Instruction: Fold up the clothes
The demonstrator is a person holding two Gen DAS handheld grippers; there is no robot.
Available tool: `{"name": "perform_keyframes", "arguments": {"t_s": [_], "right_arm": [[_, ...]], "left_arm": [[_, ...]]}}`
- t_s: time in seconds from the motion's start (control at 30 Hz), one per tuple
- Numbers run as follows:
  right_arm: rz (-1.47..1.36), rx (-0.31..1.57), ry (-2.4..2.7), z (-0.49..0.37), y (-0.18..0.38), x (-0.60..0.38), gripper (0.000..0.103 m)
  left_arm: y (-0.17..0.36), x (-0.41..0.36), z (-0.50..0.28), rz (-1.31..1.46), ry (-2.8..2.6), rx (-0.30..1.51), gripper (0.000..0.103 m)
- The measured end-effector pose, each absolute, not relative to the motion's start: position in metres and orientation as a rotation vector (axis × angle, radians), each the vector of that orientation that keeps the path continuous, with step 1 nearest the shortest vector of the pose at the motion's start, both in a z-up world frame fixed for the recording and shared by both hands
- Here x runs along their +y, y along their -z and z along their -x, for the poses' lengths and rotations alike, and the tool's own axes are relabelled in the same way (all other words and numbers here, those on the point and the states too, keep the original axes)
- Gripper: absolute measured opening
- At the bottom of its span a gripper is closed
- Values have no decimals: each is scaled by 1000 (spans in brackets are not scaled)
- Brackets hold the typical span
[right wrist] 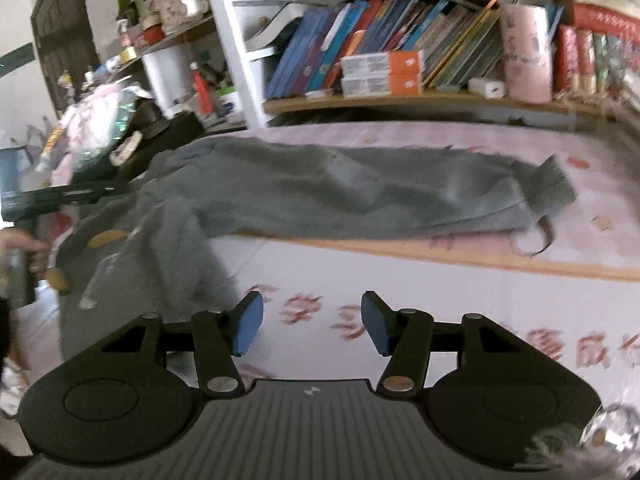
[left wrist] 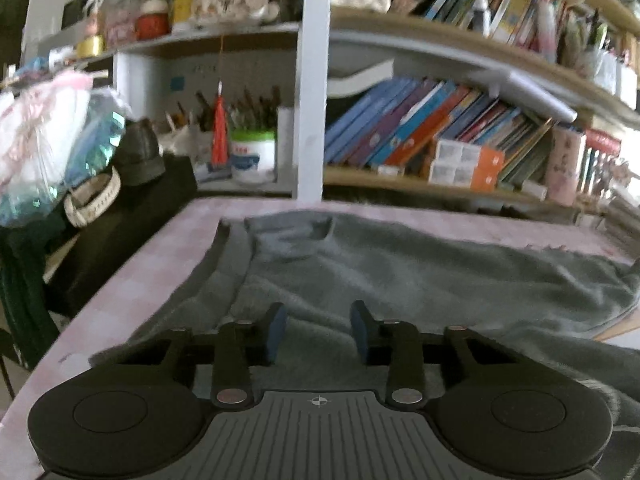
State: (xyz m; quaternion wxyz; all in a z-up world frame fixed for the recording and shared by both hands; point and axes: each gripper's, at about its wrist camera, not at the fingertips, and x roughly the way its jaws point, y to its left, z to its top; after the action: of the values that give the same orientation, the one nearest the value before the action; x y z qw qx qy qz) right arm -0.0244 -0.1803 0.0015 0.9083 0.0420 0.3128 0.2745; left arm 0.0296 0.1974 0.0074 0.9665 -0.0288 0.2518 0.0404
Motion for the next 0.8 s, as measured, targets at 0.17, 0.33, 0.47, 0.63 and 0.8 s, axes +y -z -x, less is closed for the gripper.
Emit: {"name": "perform_keyframes", "arguments": {"t_s": [0.17, 0.33, 0.47, 0.63, 0.8], "right_arm": [[-19, 630, -647, 39, -9, -166, 53], [-24, 632, -694, 49, -16, -170, 53], [-32, 660, -757, 54, -15, -163, 53], [-28, 653, -842, 61, -20, -153, 54], [8, 698, -767, 52, -11, -140, 46]], "left_arm": [[12, 223, -39, 56, -170, 603, 1], [14, 244, -30, 122, -198, 601, 0], [9, 246, -23, 120, -196, 589, 0], [6, 252, -28, 124, -180, 598, 0], [-3, 239, -53, 45, -110, 616, 0]]}}
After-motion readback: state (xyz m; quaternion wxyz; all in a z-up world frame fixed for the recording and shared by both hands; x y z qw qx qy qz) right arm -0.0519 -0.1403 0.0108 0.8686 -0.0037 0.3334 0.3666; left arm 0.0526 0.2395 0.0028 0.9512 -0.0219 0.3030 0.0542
